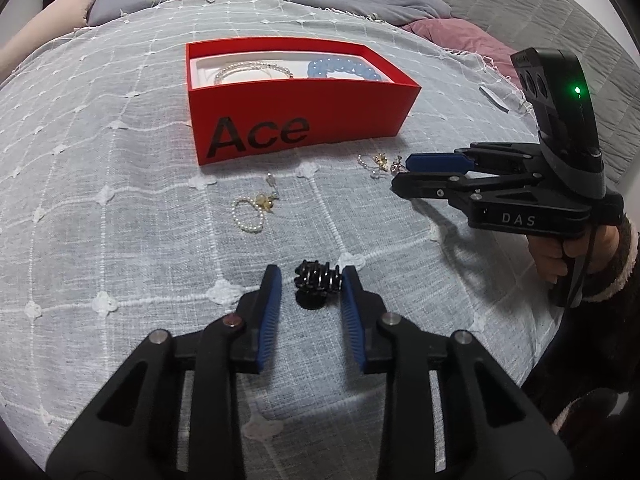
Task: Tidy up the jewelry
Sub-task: 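Grasp the black claw clip with left tool while right tool grasps the gold ring, then carry the black clip and gold ring over the red box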
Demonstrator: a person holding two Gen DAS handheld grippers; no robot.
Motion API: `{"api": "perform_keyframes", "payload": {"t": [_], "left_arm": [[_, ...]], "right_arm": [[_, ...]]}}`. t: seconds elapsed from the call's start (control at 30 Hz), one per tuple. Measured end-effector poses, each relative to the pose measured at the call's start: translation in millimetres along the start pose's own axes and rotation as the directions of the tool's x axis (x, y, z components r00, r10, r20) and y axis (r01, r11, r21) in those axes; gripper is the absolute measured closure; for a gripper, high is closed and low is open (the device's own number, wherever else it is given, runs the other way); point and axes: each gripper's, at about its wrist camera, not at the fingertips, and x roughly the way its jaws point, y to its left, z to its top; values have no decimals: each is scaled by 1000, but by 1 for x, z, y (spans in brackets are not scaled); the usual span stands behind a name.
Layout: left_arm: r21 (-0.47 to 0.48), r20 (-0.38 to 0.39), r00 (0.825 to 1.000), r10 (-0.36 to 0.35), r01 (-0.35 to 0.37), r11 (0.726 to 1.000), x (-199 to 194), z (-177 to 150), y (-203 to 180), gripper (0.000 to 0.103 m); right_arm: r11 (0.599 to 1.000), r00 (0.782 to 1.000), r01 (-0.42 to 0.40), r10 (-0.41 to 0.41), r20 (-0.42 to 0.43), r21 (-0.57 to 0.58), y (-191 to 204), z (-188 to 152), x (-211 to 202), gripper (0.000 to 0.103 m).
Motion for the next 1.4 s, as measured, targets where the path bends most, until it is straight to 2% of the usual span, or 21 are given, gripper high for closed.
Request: {"api": "perform_keyframes", "payload": {"t": [0.07,0.23,0.9,1.4], "left_arm": [[-3,-1,1000,4,-4,1000,0,1,1,77],[-7,-4,1000,10,-10,1000,0,2,1,78],[0,4,1000,30,-30,1000,-2,8,-8,78],[-9,47,999,26,-25,1000,-13,27,-15,78]], "right_arm": [[1000,1000,2,-2,-2,-6,1,1,0,72],[1000,1000,-7,7,-10,-22,5,2,2,87],[999,999,30,-31,-27,-41,15,4,-6,87],[999,999,40,-40,9,-21,18,10,-25,87]]}}
